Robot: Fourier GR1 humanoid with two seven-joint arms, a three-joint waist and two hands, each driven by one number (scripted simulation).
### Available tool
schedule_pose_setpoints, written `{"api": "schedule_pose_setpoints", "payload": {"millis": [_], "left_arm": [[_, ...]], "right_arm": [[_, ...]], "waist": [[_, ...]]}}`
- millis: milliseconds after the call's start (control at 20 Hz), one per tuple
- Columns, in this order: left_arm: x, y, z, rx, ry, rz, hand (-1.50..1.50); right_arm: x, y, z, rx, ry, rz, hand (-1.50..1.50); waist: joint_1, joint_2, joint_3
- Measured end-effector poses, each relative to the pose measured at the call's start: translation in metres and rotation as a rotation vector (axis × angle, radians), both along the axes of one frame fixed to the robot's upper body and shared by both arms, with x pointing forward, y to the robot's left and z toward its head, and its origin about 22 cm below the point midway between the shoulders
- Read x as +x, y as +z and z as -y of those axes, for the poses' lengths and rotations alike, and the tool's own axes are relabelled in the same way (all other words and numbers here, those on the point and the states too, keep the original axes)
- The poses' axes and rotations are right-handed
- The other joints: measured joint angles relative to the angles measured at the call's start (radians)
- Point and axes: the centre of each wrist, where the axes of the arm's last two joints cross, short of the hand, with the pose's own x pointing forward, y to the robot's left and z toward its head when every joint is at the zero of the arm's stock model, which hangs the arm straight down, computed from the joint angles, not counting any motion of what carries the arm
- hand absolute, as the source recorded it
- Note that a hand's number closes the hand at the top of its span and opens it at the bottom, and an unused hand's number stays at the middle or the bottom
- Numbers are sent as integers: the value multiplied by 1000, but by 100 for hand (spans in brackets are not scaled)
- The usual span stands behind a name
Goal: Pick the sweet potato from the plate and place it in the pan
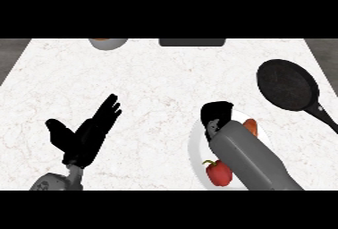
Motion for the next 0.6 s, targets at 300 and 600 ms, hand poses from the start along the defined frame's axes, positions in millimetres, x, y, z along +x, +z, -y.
{"api": "schedule_pose_setpoints", "payload": {"millis": [300, 600], "left_arm": [[-1, 1, -4, 0, 8, 1, 0], [1, 0, -8, -1, 10, -7, 0]], "right_arm": [[-1, -4, 10, -105, 12, 16, -150], [-10, -7, 26, -128, 8, 13, -150]], "waist": [[-6, -1, 0], [-9, 0, 1]]}}
